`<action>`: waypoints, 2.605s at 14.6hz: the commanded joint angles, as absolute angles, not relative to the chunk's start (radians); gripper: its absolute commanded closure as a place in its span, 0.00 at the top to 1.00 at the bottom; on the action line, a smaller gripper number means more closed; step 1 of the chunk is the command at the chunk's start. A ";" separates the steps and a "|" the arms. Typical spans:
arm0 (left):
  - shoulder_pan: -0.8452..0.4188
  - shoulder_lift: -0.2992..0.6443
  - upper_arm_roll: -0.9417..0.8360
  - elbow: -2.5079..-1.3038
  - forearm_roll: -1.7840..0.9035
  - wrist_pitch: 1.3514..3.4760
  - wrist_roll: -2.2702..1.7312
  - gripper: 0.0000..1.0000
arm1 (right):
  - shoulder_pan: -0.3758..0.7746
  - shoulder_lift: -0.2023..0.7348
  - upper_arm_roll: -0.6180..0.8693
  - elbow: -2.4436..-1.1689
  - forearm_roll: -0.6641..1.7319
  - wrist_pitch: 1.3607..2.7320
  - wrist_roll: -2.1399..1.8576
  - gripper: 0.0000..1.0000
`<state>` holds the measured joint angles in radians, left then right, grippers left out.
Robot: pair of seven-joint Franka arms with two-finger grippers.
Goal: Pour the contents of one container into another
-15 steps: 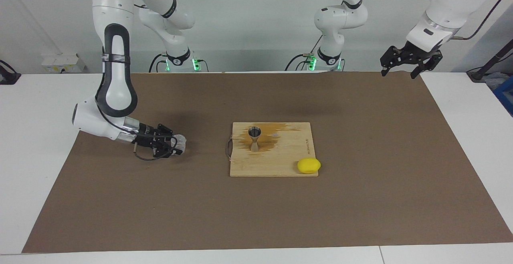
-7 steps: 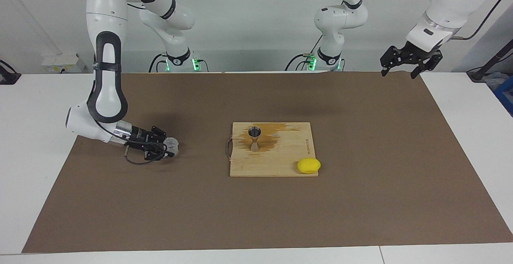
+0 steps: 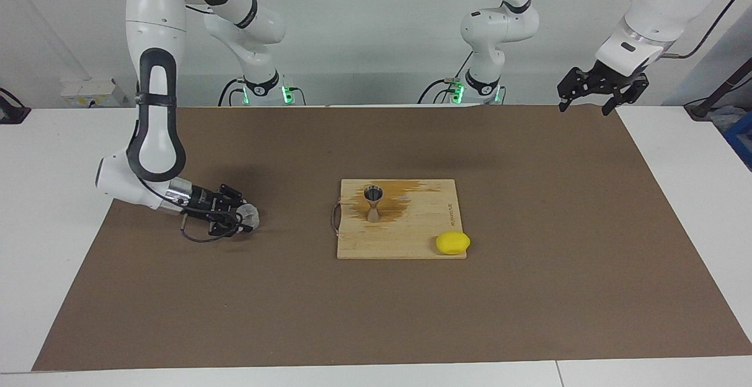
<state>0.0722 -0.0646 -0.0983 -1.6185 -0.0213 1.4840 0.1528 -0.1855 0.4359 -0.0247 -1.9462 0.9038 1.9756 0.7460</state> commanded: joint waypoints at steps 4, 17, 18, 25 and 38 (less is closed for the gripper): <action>0.071 -0.092 -0.097 -1.652 -0.003 1.503 0.160 1.00 | -0.256 0.413 -0.017 -1.965 0.870 2.000 0.741 1.00; 0.071 -0.092 -0.097 -1.652 -0.003 1.503 0.160 1.00 | -0.164 0.158 -0.009 -1.948 0.255 1.991 0.167 1.00; 0.071 -0.092 -0.097 -1.652 -0.003 1.505 0.160 1.00 | -0.132 0.140 -0.006 -1.945 0.176 1.994 0.166 1.00; 0.071 -0.092 -0.097 -1.652 -0.003 1.503 0.160 1.00 | 0.015 0.037 0.002 -1.876 0.025 1.932 0.147 1.00; 0.071 -0.092 -0.097 -1.652 -0.003 1.503 0.160 1.00 | 0.045 0.032 -0.005 -1.456 -0.081 1.510 0.207 1.00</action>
